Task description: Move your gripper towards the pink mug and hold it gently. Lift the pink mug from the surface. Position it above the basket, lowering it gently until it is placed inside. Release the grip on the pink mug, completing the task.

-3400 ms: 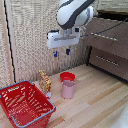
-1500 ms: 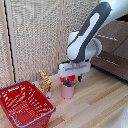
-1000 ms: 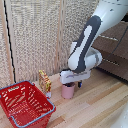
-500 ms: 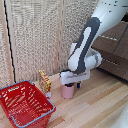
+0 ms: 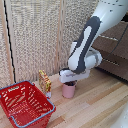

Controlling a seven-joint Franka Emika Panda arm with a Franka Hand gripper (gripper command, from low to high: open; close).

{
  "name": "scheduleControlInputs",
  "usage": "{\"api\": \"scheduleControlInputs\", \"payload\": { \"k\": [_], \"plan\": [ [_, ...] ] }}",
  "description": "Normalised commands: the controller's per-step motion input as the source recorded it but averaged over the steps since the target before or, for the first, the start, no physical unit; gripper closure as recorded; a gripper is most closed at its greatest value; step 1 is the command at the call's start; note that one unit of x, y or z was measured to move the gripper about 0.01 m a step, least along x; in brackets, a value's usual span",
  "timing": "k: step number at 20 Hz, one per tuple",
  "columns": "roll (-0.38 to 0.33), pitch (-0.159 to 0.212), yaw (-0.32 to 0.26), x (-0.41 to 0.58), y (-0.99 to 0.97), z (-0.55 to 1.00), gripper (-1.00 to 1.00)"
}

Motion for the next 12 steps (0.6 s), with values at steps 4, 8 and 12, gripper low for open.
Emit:
{"api": "scheduleControlInputs", "payload": {
  "k": [4,8,12],
  "plan": [
    [0.000,0.059,-0.027,0.270,-0.01,0.83,1.00],
    [0.000,0.108,-0.012,0.322,0.00,0.96,1.00],
    [-0.001,0.106,0.000,0.376,0.00,1.00,1.00]
  ]
}}
